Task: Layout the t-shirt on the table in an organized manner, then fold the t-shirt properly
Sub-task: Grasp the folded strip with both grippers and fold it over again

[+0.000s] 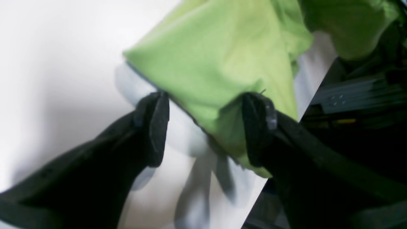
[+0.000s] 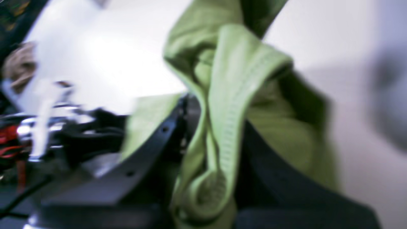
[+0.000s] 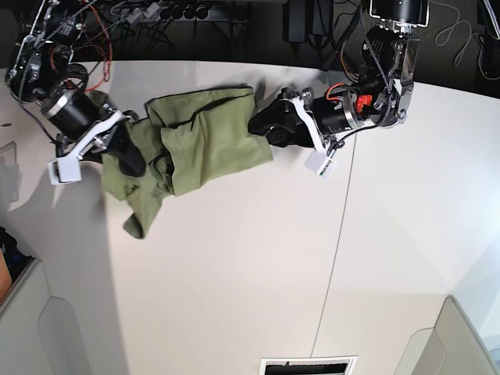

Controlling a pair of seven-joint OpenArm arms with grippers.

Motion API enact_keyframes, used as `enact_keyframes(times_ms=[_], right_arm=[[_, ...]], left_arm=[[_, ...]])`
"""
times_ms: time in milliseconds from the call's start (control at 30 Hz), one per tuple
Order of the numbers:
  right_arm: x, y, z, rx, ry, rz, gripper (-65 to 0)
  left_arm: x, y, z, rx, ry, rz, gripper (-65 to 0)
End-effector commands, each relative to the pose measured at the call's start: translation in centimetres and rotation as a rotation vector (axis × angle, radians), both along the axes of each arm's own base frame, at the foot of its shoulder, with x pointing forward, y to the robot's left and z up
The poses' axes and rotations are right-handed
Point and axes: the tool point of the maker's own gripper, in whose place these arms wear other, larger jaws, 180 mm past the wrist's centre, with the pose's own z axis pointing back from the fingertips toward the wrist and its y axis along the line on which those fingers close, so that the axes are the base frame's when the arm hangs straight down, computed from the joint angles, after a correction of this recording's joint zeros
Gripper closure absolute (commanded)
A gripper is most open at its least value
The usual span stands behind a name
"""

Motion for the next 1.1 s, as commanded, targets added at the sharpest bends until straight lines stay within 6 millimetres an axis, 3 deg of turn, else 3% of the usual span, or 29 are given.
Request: enact_keyframes(times_ms=[0, 100, 200, 300, 333, 367, 567, 700, 767, 800, 867, 967, 1067], right_arm=[[0.4, 1.5, 1.3, 0.024, -0.054, 0.033, 0.0], [-0.4, 5.3, 0.3, 0.009, -0.024, 0.128, 0.0], [-1.3, 7.7, -0.9, -0.052, 0.005, 0.213, -0.1], [-1.8, 9.3, -1.2, -0.068, 0.007, 0.26, -32.1], [-1.8, 9.7, -1.0, -0.061, 0.0, 0.273, -37.7], [-1.9, 10.1, -0.8, -0.056, -0.005, 0.284, -39.3], [-1.8, 11.3, 2.1, 0.011, -0.087, 0.304, -39.2], [-0.5, 10.2, 5.2, -0.031, -0.215, 0.248, -38.9], [1.0, 8.8, 5.9, -0.077, -0.253, 0.188, -32.5], [1.9, 7.8, 5.9, -0.108, -0.258, 0.146, -24.5], [3.9, 5.7, 6.2, -0.164, -0.264, 0.055, -2.2], [6.3, 3.6, 6.3, -0.216, -0.28, -0.014, 0.0], [8.5, 3.3, 4.6, -0.2, -0.237, -0.022, 0.0]], left_arm=[[-0.3, 0.3, -0.6, 0.045, 0.017, -0.017, -39.2], [-0.3, 0.3, -0.6, 0.048, 0.018, -0.018, -39.2], [-0.4, 0.7, -0.8, 0.064, 0.017, -0.021, -39.2], [-0.2, 1.0, -0.8, 0.068, 0.016, -0.013, -39.2], [-0.1, 1.2, -0.7, 0.065, 0.015, -0.002, -39.2], [0.2, 1.6, -0.6, 0.06, 0.012, 0.013, -39.2], [2.7, 5.7, 2.0, 0.0, -0.03, 0.167, -39.1], [4.0, 8.6, 5.8, -0.001, -0.126, 0.195, -39.0], [4.4, 8.9, 8.1, 0.013, -0.201, 0.173, -36.6], [4.4, 8.8, 9.4, 0.016, -0.24, 0.156, -33.9], [4.0, 7.7, 12.0, 0.003, -0.316, 0.109, -28.0], [2.5, 4.6, 14.7, -0.026, -0.398, 0.012, -23.4], [-0.1, 0.2, 15.8, -0.073, -0.421, -0.124, -23.4]])
